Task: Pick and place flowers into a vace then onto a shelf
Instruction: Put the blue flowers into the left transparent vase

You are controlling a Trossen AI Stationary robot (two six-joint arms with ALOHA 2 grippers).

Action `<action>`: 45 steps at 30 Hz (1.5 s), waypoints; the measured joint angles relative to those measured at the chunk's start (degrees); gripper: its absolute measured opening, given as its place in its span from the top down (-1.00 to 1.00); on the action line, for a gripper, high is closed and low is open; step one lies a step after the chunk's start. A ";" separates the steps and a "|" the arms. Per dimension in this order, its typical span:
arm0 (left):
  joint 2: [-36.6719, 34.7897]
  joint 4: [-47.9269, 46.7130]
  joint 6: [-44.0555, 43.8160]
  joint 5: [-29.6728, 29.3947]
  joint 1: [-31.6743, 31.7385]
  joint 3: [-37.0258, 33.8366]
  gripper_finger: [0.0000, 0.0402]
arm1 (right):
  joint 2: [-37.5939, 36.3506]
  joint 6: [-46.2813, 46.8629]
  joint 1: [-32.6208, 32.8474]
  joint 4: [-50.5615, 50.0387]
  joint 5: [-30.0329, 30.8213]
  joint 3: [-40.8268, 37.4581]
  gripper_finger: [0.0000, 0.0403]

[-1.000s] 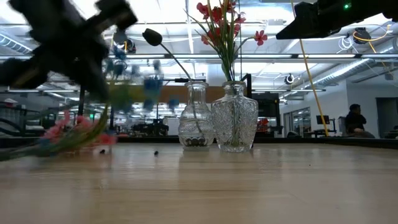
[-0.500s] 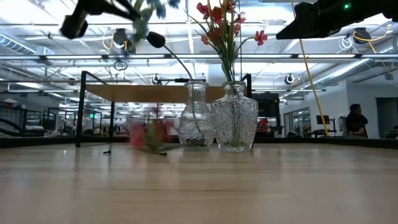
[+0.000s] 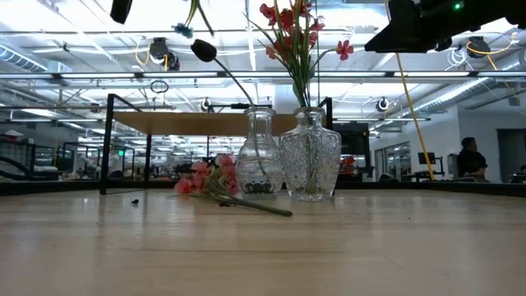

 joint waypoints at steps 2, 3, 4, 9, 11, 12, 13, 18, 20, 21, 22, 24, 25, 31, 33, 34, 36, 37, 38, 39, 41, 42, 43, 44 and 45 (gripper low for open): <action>0.79 1.11 4.95 -1.63 1.54 0.00 0.92 | 0.00 0.63 0.00 -0.02 0.00 0.00 0.16; 1.23 1.28 6.99 -1.63 2.50 0.00 0.90 | 0.00 0.74 0.00 0.00 0.00 0.00 0.16; 1.63 1.42 8.83 -1.43 3.55 0.00 0.89 | 0.00 0.74 0.00 0.00 0.00 0.00 0.16; 4.73 9.80 20.20 0.09 8.95 0.00 0.94 | 0.00 0.76 0.00 -0.02 0.00 0.00 0.16; 6.27 14.99 26.07 2.15 11.17 0.01 0.95 | 0.00 0.76 0.00 -0.02 0.00 0.00 0.16; 7.02 16.82 27.77 3.39 12.29 0.04 0.95 | 0.00 0.76 0.00 -0.02 0.00 0.00 0.16; 7.79 18.41 28.24 4.09 13.21 0.04 0.95 | 0.00 0.76 0.00 -0.02 0.00 0.00 0.16; 11.97 25.91 29.65 10.48 16.71 0.02 0.91 | 0.00 0.76 0.00 -0.02 0.00 0.00 0.16; 13.40 25.80 29.12 12.03 17.12 0.02 0.95 | 0.00 0.76 0.00 -0.02 0.00 0.00 0.16; 14.15 25.84 28.97 12.73 17.20 0.02 0.95 | 0.00 0.76 0.00 -0.02 0.00 0.00 0.16; 14.78 25.86 28.93 12.86 17.24 0.02 0.95 | 0.00 0.76 0.00 -0.02 0.00 0.00 0.16; 15.90 25.82 28.97 12.79 17.16 0.02 0.95 | 0.00 0.76 0.00 -0.02 0.00 0.00 0.16; 16.46 25.82 28.94 12.81 17.18 0.02 0.93 | 0.00 0.77 0.00 -0.02 0.00 0.00 0.16; 18.85 25.35 26.85 12.90 17.20 0.02 0.95 | 0.00 0.76 0.00 -0.04 0.01 0.00 0.16; 19.37 24.94 27.05 12.66 17.20 0.02 0.95 | 0.00 0.76 0.00 -0.04 0.02 0.00 0.16; 19.46 24.03 26.86 12.53 17.20 0.02 0.95 | 0.00 0.76 0.00 -0.05 0.01 0.00 0.16; 19.54 21.32 24.92 12.50 17.20 0.02 0.92 | 0.00 0.76 0.00 -0.04 0.02 0.00 0.16; 19.54 19.83 23.56 12.43 17.20 0.02 0.90 | 0.00 0.78 0.00 -0.04 0.02 0.00 0.16; 19.52 18.43 22.38 12.40 17.20 0.02 0.88 | 0.00 0.77 0.00 -0.05 0.02 0.00 0.16; 19.52 17.03 21.66 12.40 17.20 0.02 0.88 | 0.00 0.78 0.00 -0.04 0.02 0.00 0.16; 19.84 15.83 21.08 12.38 17.20 0.02 0.89 | 0.00 0.77 0.00 -0.07 0.01 0.00 0.16; 20.09 15.87 21.10 12.40 17.20 0.02 0.90 | 0.00 0.77 0.00 -0.21 0.01 0.00 0.16; 20.19 15.68 21.11 12.48 17.20 0.02 0.92 | 0.00 0.78 0.00 -0.49 0.01 0.00 0.16; 20.19 15.57 21.22 12.90 17.20 0.02 0.93 | 0.00 0.78 0.00 -0.83 0.00 0.00 0.16; 20.19 15.57 21.26 13.09 17.24 0.02 0.93 | 0.00 0.81 0.00 -1.20 0.00 0.00 0.16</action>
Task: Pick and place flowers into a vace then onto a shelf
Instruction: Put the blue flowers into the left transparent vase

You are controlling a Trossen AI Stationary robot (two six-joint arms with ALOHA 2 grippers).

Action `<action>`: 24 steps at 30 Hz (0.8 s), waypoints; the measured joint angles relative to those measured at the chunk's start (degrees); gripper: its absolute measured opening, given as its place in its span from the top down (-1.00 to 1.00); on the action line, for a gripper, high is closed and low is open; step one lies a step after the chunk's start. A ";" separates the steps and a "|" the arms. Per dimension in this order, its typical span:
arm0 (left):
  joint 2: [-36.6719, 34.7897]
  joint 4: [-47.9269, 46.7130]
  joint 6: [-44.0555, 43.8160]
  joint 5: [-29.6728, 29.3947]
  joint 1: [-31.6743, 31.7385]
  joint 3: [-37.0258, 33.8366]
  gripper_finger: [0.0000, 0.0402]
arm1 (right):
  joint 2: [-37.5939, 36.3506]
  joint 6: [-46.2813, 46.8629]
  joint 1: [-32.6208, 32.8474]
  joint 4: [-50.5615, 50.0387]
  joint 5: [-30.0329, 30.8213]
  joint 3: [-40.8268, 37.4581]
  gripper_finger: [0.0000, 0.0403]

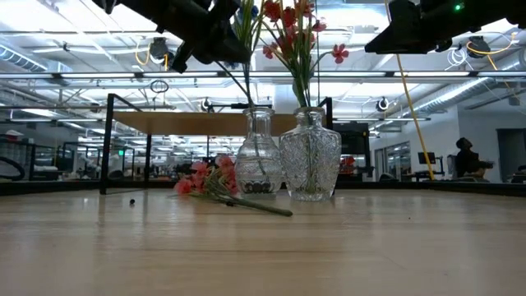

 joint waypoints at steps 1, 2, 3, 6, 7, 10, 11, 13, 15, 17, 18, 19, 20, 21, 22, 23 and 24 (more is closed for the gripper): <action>0.39 0.35 -0.10 0.18 0.01 0.00 0.93 | 0.00 -0.01 0.00 -0.38 0.00 0.00 0.16; 0.90 0.78 -0.15 0.16 0.01 0.02 0.93 | 0.00 -0.01 0.00 -0.59 0.00 0.00 0.16; 1.20 0.43 -0.17 0.11 0.01 0.02 0.92 | 0.00 -0.01 0.00 -0.61 -0.02 0.00 0.16; 2.12 2.07 -0.15 0.21 0.12 -0.04 0.84 | 0.00 -0.01 0.00 -0.58 -0.02 0.00 0.16; 2.47 3.03 -0.15 0.60 0.29 0.12 0.82 | 0.00 -0.01 0.00 -0.59 -0.04 0.00 0.16; 2.99 2.37 -0.21 1.50 0.37 -0.09 0.77 | -0.02 -0.01 0.00 -0.58 -0.06 0.00 0.16; 3.74 3.05 -0.38 2.16 0.42 -0.02 0.76 | 0.00 -0.01 0.00 -0.62 -0.04 0.00 0.16; 4.48 2.92 -2.35 2.74 0.64 0.04 0.75 | 0.00 -0.01 0.00 -0.53 -0.07 0.00 0.16; 4.61 3.31 -5.08 2.76 0.64 -0.15 0.75 | 0.00 -0.01 0.00 -0.55 -0.09 0.00 0.16; 5.17 4.97 -6.80 2.70 0.66 0.09 0.75 | 0.00 -0.01 0.00 -0.57 -0.07 0.00 0.16; 5.36 4.86 -7.24 2.67 0.66 0.10 0.73 | 0.00 -0.01 0.00 -0.55 -0.07 0.00 0.16; 5.55 4.26 -7.30 2.66 0.62 -0.02 0.71 | 0.00 -0.01 0.00 -0.57 -0.07 0.00 0.16; 5.68 4.18 -7.32 2.66 0.52 -0.11 0.68 | 0.00 -0.01 0.00 -0.57 -0.07 0.00 0.16; 5.67 4.32 -7.35 2.65 0.51 -0.10 0.63 | 0.00 -0.01 0.00 -0.57 -0.07 0.00 0.16; 5.53 4.46 -7.42 2.51 0.49 -0.07 0.58 | 0.00 -0.01 0.00 -0.57 -0.07 0.00 0.16; 5.44 4.55 -7.43 2.24 0.49 0.00 0.52 | 0.00 -0.01 0.00 -0.55 -0.07 0.00 0.16; 5.44 4.50 -7.45 2.04 0.49 0.00 0.46 | 0.00 -0.01 0.00 -0.57 -0.07 0.00 0.16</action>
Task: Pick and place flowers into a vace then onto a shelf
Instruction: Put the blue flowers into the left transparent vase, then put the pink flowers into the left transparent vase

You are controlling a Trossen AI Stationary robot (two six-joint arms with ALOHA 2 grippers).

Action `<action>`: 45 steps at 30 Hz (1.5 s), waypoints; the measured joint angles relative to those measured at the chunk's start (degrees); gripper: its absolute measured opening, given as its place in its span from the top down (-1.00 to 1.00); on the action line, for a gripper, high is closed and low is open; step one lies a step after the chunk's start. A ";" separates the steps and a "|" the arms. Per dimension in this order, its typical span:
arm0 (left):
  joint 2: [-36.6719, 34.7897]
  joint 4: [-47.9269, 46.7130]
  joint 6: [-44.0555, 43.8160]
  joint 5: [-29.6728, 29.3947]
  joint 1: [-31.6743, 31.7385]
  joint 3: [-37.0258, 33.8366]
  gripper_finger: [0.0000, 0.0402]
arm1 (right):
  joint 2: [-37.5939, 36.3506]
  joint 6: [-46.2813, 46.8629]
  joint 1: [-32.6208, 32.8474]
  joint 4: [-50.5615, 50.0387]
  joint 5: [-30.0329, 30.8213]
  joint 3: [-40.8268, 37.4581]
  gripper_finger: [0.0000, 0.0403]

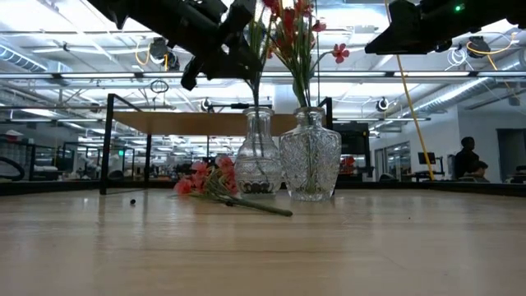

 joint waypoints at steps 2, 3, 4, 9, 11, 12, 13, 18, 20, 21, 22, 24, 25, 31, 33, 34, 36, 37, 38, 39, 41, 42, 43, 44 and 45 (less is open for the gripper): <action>0.13 -0.25 0.04 -0.21 0.00 0.00 0.31 | 0.00 0.00 0.00 -0.01 0.00 0.00 0.16; 0.13 -0.15 0.15 -0.25 0.01 0.00 0.24 | 0.00 0.00 0.00 0.00 0.00 0.00 0.16; 0.11 0.13 0.13 -0.41 0.02 0.00 0.17 | 0.00 0.00 0.00 -0.02 0.00 0.00 0.16; 0.11 1.77 -0.26 -2.99 -0.11 0.00 -0.15 | 0.00 0.00 0.00 -0.02 0.00 0.00 0.16; 0.11 4.63 -0.17 -3.75 -0.33 0.00 -0.25 | 0.00 0.00 0.00 -0.02 0.00 0.00 0.16; 0.11 6.18 -0.08 -3.96 -0.57 0.00 -0.29 | 0.00 0.00 0.01 -0.02 0.00 0.00 0.16; 0.11 8.00 -0.02 -4.03 -0.83 0.00 -0.33 | 0.00 0.00 0.00 -0.02 0.00 0.00 0.16; 0.11 15.22 -0.22 -3.92 -2.60 0.00 -0.43 | 0.00 -0.02 0.02 0.94 -0.02 0.00 0.16; -0.10 16.84 -0.26 -3.46 -3.45 0.00 -0.44 | 0.00 -0.02 0.02 1.32 -0.01 0.00 0.16; -0.66 16.65 -0.33 -3.26 -4.05 0.00 -0.44 | 0.00 -0.02 0.02 1.33 0.00 0.00 0.16; -1.14 16.57 -0.46 -3.31 -4.71 -0.02 -0.44 | 0.00 -0.02 0.02 1.31 0.00 0.00 0.16; -1.83 17.12 -0.32 -4.42 -5.91 0.00 -0.42 | 0.00 -0.02 0.02 1.33 0.00 0.00 0.16; -2.40 16.65 0.20 -5.47 -6.53 0.00 -0.40 | 0.00 -0.02 0.02 1.31 0.00 0.00 0.16; -5.05 15.03 4.47 -9.35 -7.76 0.00 -0.33 | 0.00 -0.02 0.02 1.33 0.00 0.00 0.16; -5.26 14.81 4.19 -8.90 -7.70 0.00 -0.30 | 0.00 -0.02 0.02 1.33 -0.02 0.00 0.16; -5.35 14.89 3.79 -9.12 -7.72 0.00 -0.29 | 0.00 -0.02 0.02 1.33 -0.02 0.00 0.16; -6.16 14.83 3.15 -9.89 -8.05 -0.02 -0.26 | 0.00 -0.02 0.02 1.33 -0.02 0.00 0.16; -6.49 15.25 3.17 -10.11 -8.17 -0.02 -0.24 | 0.00 -0.02 0.02 1.33 -0.02 0.00 0.16; -6.65 15.74 3.05 -10.10 -8.22 0.01 -0.23 | 0.00 -0.02 0.02 1.33 -0.04 0.00 0.16; -6.68 15.86 2.86 -10.05 -8.37 0.04 -0.22 | 0.00 -0.02 0.02 1.33 -0.04 0.00 0.16; -7.12 14.79 2.26 -9.87 -9.26 -0.05 -0.20 | 0.00 -0.02 0.02 1.33 -0.04 0.00 0.16; -7.42 14.87 1.61 -10.03 -9.75 -0.11 -0.19 | 0.00 -0.02 0.02 1.33 -0.04 0.00 0.16; -7.67 15.57 0.59 -10.50 -10.15 -0.08 -0.17 | 0.00 -0.02 0.09 1.38 -0.04 0.00 0.16; -7.97 15.99 -0.38 -11.39 -10.67 0.02 -0.16 | 0.00 -0.02 0.21 1.76 -0.05 0.00 0.16; -8.82 15.69 -0.78 -13.03 -11.30 0.02 -0.14 | 0.00 -0.04 0.46 2.62 -0.07 0.00 0.16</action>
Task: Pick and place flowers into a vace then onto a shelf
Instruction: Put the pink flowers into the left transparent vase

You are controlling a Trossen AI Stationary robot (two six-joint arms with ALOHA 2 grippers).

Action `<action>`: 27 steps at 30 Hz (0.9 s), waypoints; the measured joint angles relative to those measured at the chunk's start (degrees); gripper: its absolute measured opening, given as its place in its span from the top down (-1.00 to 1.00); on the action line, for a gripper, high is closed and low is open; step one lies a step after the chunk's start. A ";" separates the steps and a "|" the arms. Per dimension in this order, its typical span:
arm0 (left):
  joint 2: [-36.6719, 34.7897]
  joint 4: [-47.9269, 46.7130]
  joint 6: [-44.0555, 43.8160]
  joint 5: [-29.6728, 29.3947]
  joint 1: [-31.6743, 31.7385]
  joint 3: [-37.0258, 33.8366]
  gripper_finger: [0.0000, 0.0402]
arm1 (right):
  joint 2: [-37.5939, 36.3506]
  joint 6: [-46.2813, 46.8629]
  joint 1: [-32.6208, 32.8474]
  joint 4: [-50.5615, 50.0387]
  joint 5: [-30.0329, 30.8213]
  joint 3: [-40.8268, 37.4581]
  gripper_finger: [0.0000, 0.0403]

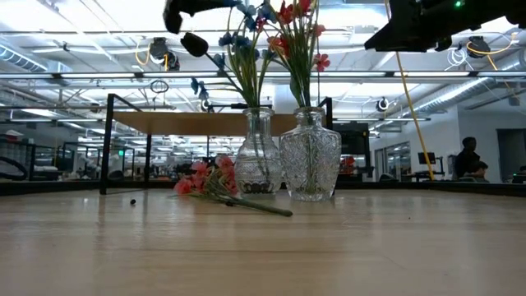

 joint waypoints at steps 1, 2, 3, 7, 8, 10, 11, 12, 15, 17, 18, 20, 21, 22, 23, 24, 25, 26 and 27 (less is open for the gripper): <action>-0.81 -0.46 -0.13 -2.32 -0.72 -0.08 -0.12 | 0.00 0.02 0.45 1.33 -0.07 0.00 0.16; -1.33 0.17 -0.12 -4.11 -0.92 -0.09 -0.09 | -0.02 0.31 0.97 2.84 -0.57 0.00 0.16; -1.75 0.87 0.02 -5.47 -0.84 0.00 -0.07 | -0.02 1.00 1.45 4.38 -2.22 0.00 0.16; -4.92 -0.45 7.95 -8.89 -0.90 -0.06 0.02 | 0.13 6.40 2.60 7.43 -13.82 0.02 0.16; -5.77 -0.92 9.58 -9.08 -0.71 -0.04 0.04 | 0.43 8.09 2.71 6.89 -16.01 0.02 0.16; -8.30 -4.23 12.23 -9.48 -0.68 -0.04 0.08 | 1.51 10.28 2.95 6.31 -17.95 0.02 0.16; -9.71 -5.92 13.12 -9.48 -0.68 -0.04 0.10 | 2.08 11.37 3.28 6.34 -18.19 0.09 0.16; -11.22 -7.71 13.90 -9.52 -0.50 -0.04 0.12 | 2.76 12.51 3.76 5.90 -18.08 0.48 0.16; -15.88 -15.27 16.56 -9.81 0.13 -0.04 0.17 | 6.22 15.61 5.29 4.16 -18.13 3.11 0.16; -18.85 -20.25 17.52 -9.76 0.70 -0.04 0.20 | 9.21 17.66 6.28 0.39 -18.17 5.66 0.16; -20.37 -22.19 17.48 -9.70 0.89 -0.04 0.21 | 11.00 19.13 6.65 -1.52 -18.13 7.22 0.16; -23.50 -24.90 17.06 -8.93 1.29 -0.04 0.24 | 14.82 22.90 6.87 -5.10 -18.20 10.80 0.16; -24.98 -26.25 17.21 -8.29 1.59 -0.04 0.25 | 16.67 24.61 6.83 -6.71 -18.23 12.55 0.16; -26.25 -27.36 17.38 -7.56 1.90 -0.04 0.25 | 18.66 25.86 6.80 -8.00 -18.32 14.34 0.16; -27.38 -28.45 17.42 -6.88 2.22 -0.04 0.26 | 20.66 26.62 6.63 -9.28 -18.99 16.18 0.16; -28.45 -29.59 17.50 -6.24 2.58 -0.04 0.26 | 22.78 27.10 6.29 -10.42 -19.86 18.11 0.16; -29.46 -30.45 17.52 -6.00 3.04 -0.04 0.27 | 24.86 27.96 5.93 -11.98 -20.89 20.09 0.16; -30.42 -31.24 17.49 -5.62 3.39 -0.04 0.27 | 26.95 29.25 5.53 -13.64 -22.45 22.16 0.16; -31.43 -32.21 17.48 -5.05 3.71 -0.04 0.27 | 29.01 31.03 5.08 -15.49 -24.06 24.19 0.16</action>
